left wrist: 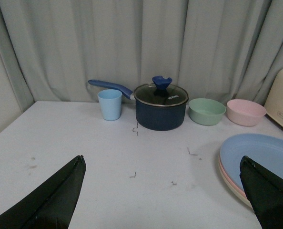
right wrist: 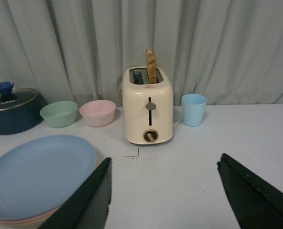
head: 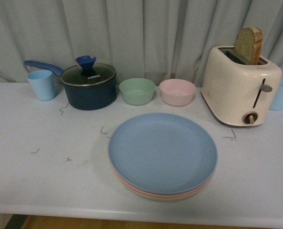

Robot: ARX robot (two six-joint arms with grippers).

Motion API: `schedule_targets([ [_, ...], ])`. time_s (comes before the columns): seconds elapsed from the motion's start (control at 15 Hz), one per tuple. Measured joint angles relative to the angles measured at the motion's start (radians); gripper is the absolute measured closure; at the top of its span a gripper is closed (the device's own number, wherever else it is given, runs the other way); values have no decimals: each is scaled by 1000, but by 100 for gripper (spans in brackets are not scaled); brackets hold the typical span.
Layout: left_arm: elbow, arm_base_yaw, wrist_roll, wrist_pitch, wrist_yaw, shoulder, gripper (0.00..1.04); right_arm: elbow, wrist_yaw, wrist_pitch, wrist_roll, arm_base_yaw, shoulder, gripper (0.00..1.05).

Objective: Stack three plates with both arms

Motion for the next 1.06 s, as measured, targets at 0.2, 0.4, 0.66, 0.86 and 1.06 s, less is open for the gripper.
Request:
schedule_targets([
  [0.2,0,0,0,0,0,0,7,0,0,0,0,0,0,5],
  [0.4,0,0,0,0,0,0,7,0,0,0,0,0,0,6],
  [0.66,0,0,0,0,0,0,7,0,0,0,0,0,0,6],
  [0.86,0,0,0,0,0,0,7,0,0,0,0,0,0,6],
  [1.06,0,0,0,0,0,0,7,0,0,0,0,0,0,6],
])
